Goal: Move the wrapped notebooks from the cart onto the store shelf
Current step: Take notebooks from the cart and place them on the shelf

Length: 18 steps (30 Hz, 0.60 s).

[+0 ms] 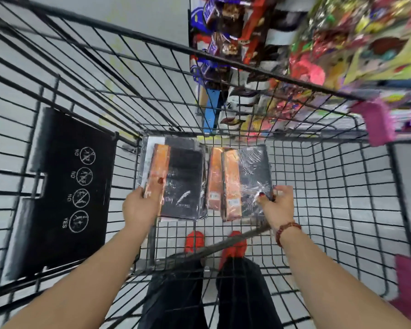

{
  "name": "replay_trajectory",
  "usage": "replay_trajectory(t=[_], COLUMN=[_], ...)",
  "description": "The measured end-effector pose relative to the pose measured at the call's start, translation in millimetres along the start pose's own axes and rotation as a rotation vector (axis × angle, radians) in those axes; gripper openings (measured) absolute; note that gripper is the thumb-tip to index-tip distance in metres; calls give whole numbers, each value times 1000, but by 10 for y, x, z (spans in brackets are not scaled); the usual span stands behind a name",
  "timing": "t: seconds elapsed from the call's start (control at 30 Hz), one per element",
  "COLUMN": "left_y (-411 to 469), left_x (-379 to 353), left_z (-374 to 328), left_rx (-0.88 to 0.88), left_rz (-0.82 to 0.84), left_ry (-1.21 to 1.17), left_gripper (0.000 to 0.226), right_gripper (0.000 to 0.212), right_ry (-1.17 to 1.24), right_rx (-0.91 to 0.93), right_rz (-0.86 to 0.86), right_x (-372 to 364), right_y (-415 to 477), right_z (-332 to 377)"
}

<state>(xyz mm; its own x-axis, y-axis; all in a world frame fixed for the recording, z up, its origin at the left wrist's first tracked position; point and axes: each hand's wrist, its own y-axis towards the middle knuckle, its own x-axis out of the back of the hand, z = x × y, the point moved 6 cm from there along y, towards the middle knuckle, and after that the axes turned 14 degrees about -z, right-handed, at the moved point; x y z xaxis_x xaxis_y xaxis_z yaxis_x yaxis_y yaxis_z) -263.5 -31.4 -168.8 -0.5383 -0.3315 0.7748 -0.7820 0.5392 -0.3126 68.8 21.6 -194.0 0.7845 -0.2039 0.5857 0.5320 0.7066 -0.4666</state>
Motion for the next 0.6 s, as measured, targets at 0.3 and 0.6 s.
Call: replay_trajectory(t=[0.3, 0.6], left_y=[-365, -1132], left_x=[563, 865], left_z=[-425, -1154], left_rx=[-33, -145], left_rz=[55, 120], left_ry=[-113, -336], left_gripper=[42, 51], right_gripper=[28, 38], right_ry=[254, 649], right_rx=[56, 131], right_rz=[-13, -84], right_x=[834, 1854], right_y=[-522, -1131], right_z=[532, 782])
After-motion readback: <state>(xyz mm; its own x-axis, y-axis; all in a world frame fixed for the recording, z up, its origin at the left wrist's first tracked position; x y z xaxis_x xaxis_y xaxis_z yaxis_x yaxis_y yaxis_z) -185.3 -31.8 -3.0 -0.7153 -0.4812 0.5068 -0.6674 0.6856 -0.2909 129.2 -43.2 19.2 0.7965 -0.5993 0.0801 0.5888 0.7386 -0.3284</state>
